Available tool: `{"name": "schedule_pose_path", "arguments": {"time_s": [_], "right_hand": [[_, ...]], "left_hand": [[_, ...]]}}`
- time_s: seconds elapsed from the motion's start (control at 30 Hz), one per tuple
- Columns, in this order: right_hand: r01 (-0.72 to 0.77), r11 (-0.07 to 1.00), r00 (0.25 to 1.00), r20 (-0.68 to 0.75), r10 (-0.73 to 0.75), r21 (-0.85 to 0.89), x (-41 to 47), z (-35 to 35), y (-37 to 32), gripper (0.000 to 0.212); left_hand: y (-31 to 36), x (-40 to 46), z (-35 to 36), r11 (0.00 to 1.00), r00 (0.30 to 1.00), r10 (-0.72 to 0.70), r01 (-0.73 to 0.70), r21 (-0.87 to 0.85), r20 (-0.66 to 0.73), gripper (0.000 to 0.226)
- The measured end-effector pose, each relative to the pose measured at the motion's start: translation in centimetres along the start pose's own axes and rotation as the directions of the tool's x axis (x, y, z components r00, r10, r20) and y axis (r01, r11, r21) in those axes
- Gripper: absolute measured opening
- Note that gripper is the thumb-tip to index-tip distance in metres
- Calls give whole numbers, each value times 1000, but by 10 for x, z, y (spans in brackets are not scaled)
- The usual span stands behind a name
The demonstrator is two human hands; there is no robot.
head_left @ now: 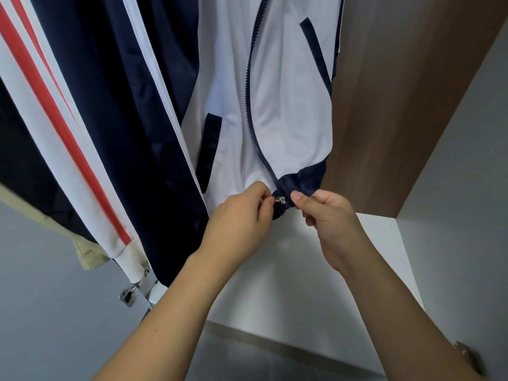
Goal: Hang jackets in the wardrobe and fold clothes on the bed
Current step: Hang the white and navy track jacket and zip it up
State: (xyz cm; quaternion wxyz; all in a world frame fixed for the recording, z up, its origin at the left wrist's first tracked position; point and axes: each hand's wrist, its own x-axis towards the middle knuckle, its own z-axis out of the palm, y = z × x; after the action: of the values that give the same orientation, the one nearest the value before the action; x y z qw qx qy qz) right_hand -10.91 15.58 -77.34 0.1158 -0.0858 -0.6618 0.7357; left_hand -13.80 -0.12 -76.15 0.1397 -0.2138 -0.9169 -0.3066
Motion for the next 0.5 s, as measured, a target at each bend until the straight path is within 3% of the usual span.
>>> {"name": "schedule_pose_path", "arguments": {"time_s": [0.1, 0.2, 0.37, 0.5], "right_hand": [[4, 1000, 1000, -6, -4, 10, 0, -1, 0, 32], [4, 1000, 1000, -5, -4, 7, 0, -1, 0, 39], [-6, 1000, 1000, -6, 6, -4, -1, -2, 0, 25], [-5, 1000, 1000, -2, 5, -3, -1, -3, 0, 27]], "left_hand": [[-4, -1, 4, 995, 996, 86, -88, -45, -37, 1], [-9, -2, 8, 992, 992, 117, -119, -37, -57, 7], [-11, -2, 13, 986, 987, 138, -145, -88, -76, 12], [-12, -3, 14, 983, 981, 180, -182, -21, -72, 8]]}}
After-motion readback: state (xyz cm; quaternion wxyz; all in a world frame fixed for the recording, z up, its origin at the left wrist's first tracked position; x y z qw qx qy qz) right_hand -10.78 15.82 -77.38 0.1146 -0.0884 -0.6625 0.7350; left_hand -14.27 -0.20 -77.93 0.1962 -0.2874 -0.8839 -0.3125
